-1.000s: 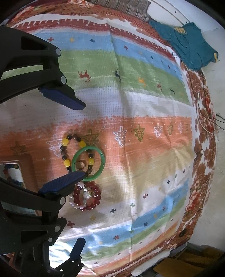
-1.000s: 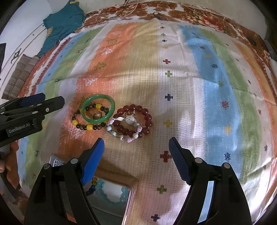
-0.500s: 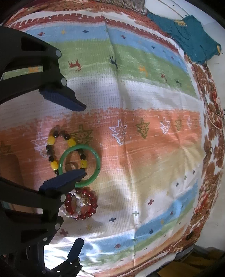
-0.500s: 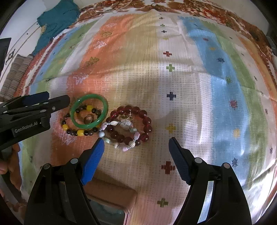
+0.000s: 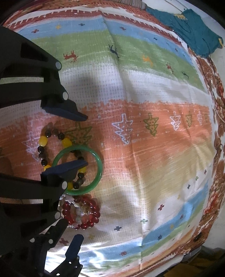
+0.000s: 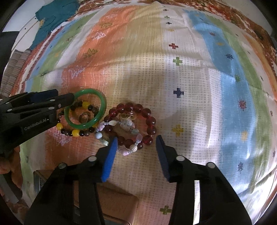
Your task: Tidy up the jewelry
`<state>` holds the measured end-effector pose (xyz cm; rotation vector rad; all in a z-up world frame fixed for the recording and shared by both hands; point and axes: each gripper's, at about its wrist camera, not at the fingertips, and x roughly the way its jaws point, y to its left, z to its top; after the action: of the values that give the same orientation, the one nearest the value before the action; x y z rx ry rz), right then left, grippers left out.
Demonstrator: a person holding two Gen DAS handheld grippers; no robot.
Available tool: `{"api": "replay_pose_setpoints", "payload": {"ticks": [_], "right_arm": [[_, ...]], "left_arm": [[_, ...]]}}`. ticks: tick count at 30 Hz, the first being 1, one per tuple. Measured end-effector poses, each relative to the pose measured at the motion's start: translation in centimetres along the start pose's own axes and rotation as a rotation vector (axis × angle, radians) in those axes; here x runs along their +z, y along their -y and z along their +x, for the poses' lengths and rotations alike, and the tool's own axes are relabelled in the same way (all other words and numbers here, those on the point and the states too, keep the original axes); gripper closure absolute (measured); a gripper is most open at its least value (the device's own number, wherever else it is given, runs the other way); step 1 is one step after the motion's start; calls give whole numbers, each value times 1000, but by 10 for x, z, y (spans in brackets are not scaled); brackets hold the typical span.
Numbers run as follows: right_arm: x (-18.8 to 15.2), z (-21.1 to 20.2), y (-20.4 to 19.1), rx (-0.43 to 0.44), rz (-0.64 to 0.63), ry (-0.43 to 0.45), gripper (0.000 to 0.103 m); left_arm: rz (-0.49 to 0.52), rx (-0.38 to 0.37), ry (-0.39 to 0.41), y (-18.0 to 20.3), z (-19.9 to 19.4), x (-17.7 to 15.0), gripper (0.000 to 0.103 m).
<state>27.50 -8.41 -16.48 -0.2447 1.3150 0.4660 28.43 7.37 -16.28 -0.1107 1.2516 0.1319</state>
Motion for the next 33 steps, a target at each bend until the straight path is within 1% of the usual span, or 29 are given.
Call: {"api": "replay_pose_setpoints", "payload": {"ticks": [1,3,5,6,8,9,10,11,12,16,17,24,33], "right_arm": [[0,1,0,1,0,-2,62],[1,4,-1,2,-3,-10,69],[1,6,-2,-13,-10,-11,70],[2,7,-1,-16,-10,-13,71],[3,9,0,-18,-10,-13,74],[3,9,0,-21,-10,-12,77],[4,10,0,-27,-13,-10,78],[4,10,0,-34,-18,-10,84],[3,10,0,-39,-26,-9,85],[3,10,2,-38,-30,-1,87],[3,10,2,-44,-33,2,94],[0,5,2,-34,-41,14,95],[4,-23,1,-7,-45,79,95]], "left_arm": [[2,0,-3,0,1,0,60],[8,-1,-9,1,4,0,67],[12,-7,-23,1,7,0,74],[14,-8,-27,0,9,-1,76],[19,-8,-33,0,12,-1,84],[21,-13,-33,1,13,-1,86],[25,-17,-32,2,14,-1,89],[31,-23,-31,3,14,-1,94],[35,-26,-31,4,14,-1,96],[57,-5,-24,9,14,-3,97],[58,-5,-22,9,14,-3,97],[43,2,-11,5,6,-1,97],[37,1,28,5,-15,-4,97]]}}
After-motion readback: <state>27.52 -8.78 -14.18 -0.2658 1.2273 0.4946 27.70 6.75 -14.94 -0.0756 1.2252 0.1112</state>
